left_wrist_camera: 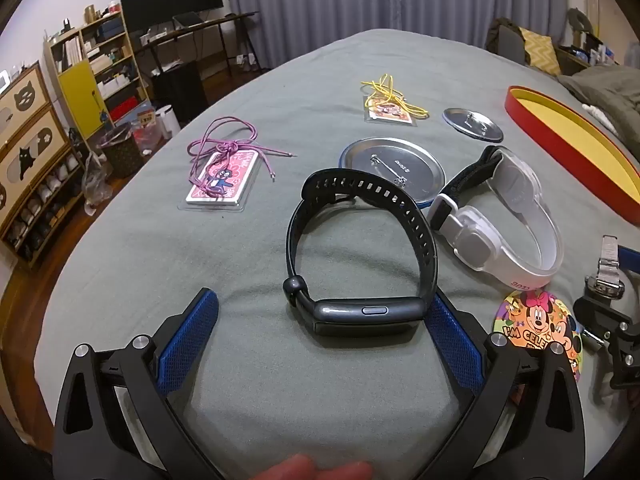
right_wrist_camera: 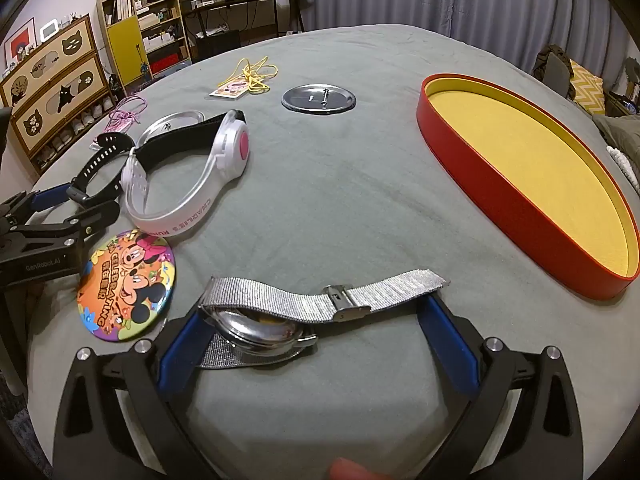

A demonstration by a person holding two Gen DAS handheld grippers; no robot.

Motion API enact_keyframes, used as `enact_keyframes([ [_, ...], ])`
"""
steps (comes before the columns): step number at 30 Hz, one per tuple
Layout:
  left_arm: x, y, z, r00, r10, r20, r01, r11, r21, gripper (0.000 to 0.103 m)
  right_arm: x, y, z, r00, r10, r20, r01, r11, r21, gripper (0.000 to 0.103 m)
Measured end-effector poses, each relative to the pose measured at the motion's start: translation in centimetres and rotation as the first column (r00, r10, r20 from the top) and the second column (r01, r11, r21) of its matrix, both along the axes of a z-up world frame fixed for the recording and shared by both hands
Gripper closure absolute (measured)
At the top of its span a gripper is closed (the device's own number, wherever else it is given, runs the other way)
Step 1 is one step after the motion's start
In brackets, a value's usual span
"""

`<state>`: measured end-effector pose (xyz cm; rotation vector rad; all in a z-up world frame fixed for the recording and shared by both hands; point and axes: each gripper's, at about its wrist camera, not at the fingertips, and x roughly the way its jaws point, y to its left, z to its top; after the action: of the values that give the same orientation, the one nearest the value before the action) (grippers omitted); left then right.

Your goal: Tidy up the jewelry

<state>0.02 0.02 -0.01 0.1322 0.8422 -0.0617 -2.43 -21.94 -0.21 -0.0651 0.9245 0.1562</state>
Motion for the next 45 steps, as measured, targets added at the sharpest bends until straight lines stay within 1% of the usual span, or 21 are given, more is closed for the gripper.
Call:
enact_keyframes([
  [25,-0.02,-0.03,-0.02,1.000,0.000,0.004,0.000,1.000,0.004,0.004,0.21,-0.19,-0.05,1.000,-0.001,-0.006,0.000,1.000,-0.007,0.008],
  [33,-0.01,-0.05,-0.01,1.000,0.000,0.006,0.000,1.000,0.007,0.004,0.37,0.36,-0.06,1.000,0.000,-0.009,0.000,1.000,-0.014,0.008],
  [45,0.07,-0.32,0.20,1.000,0.001,0.008,-0.001,1.000,0.013,0.004,0.25,0.10,-0.13,1.000,0.001,-0.004,-0.001,1.000,-0.001,0.008],
])
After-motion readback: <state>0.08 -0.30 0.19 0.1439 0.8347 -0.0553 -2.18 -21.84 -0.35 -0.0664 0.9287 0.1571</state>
